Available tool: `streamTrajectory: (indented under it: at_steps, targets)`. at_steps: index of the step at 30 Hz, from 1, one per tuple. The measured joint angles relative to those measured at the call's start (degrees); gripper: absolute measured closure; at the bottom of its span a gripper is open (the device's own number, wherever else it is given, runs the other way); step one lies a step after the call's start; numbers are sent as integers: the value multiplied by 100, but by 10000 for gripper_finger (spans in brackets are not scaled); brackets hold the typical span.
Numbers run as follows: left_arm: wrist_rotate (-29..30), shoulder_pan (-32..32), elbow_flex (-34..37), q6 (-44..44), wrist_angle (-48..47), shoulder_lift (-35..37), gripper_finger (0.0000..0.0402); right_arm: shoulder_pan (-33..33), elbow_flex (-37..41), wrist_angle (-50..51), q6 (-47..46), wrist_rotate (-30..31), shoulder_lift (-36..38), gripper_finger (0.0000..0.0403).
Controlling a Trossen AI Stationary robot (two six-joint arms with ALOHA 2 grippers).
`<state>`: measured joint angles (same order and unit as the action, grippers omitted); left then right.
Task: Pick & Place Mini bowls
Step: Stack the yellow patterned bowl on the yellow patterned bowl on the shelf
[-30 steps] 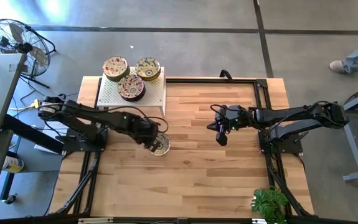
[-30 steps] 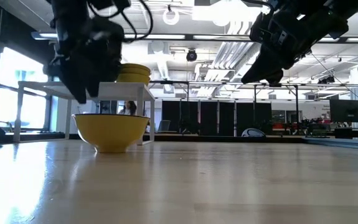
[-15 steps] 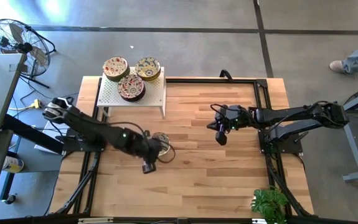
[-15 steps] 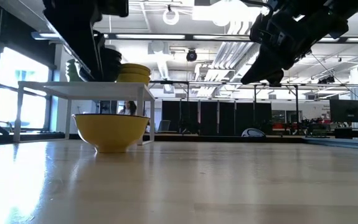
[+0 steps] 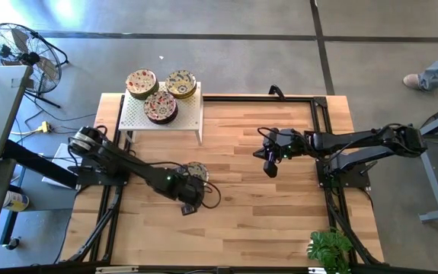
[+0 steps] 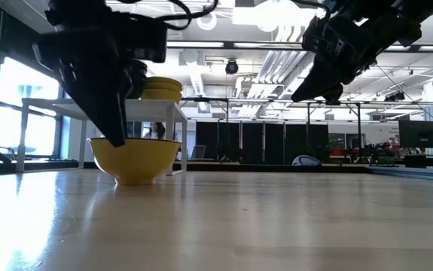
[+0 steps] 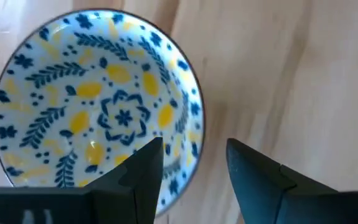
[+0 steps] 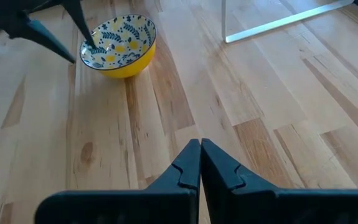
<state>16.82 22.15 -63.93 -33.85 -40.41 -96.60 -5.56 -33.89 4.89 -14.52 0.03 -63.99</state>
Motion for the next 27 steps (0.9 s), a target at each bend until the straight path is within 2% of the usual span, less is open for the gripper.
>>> streamTrajectory:
  at_steps: [5,10,12,18,20,23,25,27]
  targets:
    - [185,-2,5,-409,-44,-258,266,-1,0,5,2,0,0,403]
    - [-138,-69,-114,-747,-268,-277,367,-2,0,17,41,0,0,403]
    - [-124,-98,-289,-838,-587,-243,388,0,0,19,59,0,0,403]
    - [-435,-268,-1202,-364,-1048,13,395,-2,0,2,148,-3,0,403]
    - [-319,-326,-1584,-97,-1520,215,393,0,0,0,155,-4,0,403]
    - [-337,-512,-2217,320,-1600,358,395,-1,-2,1,164,-49,-2,403]
    - [-387,-735,-2627,495,-2101,485,396,0,-2,0,186,-49,0,403]
    - [-411,-1015,-3174,615,-1905,512,396,0,-2,2,217,-70,-2,403]
